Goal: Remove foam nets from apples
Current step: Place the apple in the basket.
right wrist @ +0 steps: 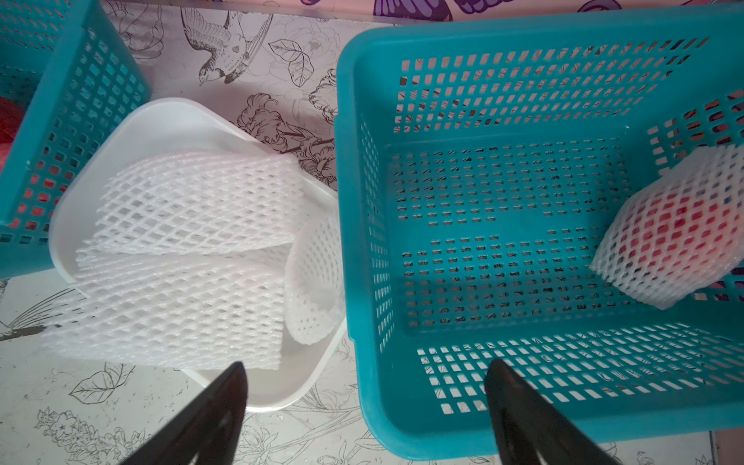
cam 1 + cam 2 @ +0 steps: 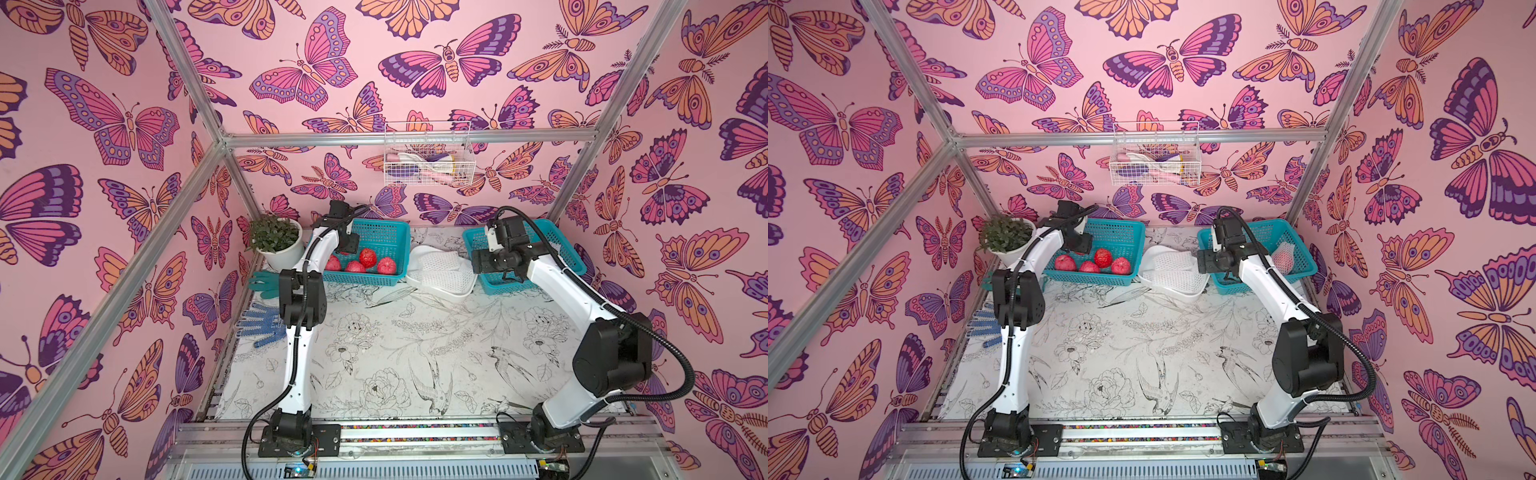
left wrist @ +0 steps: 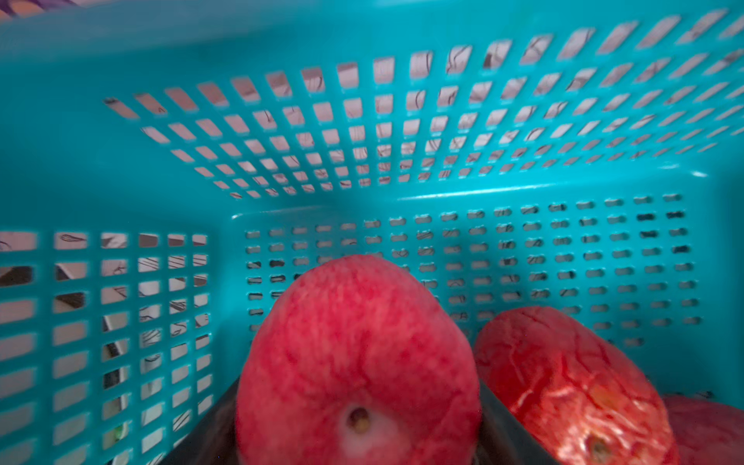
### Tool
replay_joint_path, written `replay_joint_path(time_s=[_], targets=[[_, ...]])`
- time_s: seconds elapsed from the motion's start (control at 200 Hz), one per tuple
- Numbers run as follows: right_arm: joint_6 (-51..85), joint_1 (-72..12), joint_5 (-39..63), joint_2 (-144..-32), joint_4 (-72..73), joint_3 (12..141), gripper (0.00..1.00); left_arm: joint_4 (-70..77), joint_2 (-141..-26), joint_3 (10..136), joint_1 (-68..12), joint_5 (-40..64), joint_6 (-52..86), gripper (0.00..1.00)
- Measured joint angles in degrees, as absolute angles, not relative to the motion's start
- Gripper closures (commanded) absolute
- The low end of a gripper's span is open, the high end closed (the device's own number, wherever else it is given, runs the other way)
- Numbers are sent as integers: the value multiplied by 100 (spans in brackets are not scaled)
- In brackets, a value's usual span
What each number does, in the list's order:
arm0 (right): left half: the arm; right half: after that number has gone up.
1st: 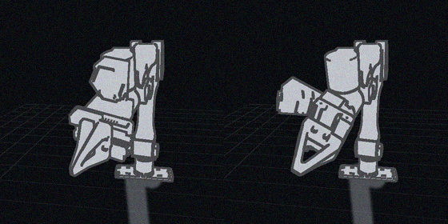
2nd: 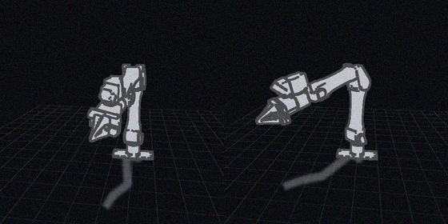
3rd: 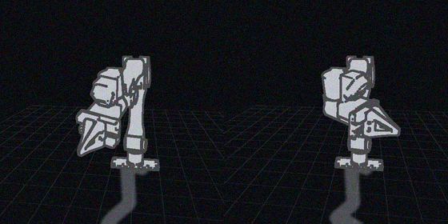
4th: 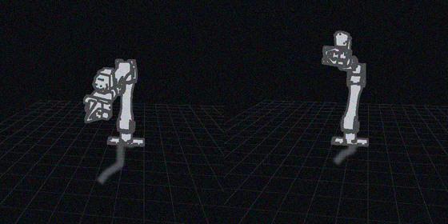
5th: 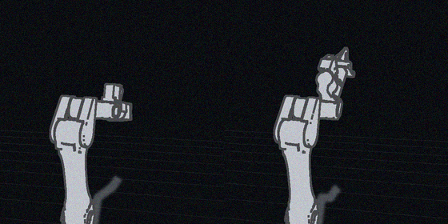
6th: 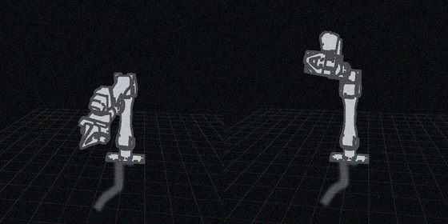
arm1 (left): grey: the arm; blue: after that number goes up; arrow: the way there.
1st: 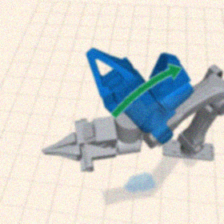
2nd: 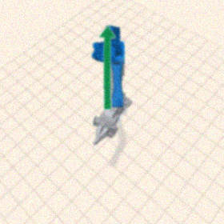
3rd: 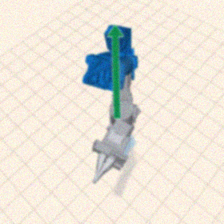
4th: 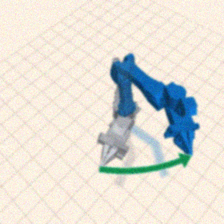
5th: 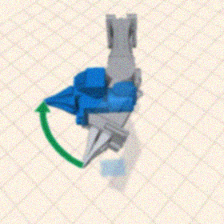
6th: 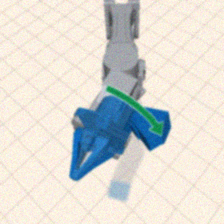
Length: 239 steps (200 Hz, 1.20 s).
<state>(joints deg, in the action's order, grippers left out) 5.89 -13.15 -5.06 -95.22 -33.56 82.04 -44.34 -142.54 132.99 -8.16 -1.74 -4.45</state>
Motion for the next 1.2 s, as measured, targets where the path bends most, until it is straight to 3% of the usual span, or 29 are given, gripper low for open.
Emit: replay_joint_path(time_s=[0.205, 0.576, 0.917, 1.197], targets=[[591, -1304, -506, -9533, -3326, 8224, 7, -4724, -14486, 13432, -816, -174, -447, 37], [602, -1122, -517, -9579, -3319, 8224, 6, -4864, -14512, 13517, -827, -152, -499, 8], [633, -790, -733, -9579, -3535, 8401, 5, -4960, -14341, 13583, -893, -174, -486, 5], [869, -226, -1424, -9977, -4038, 9465, 3, -4947, -13327, 13231, -941, -261, -464, 5]])
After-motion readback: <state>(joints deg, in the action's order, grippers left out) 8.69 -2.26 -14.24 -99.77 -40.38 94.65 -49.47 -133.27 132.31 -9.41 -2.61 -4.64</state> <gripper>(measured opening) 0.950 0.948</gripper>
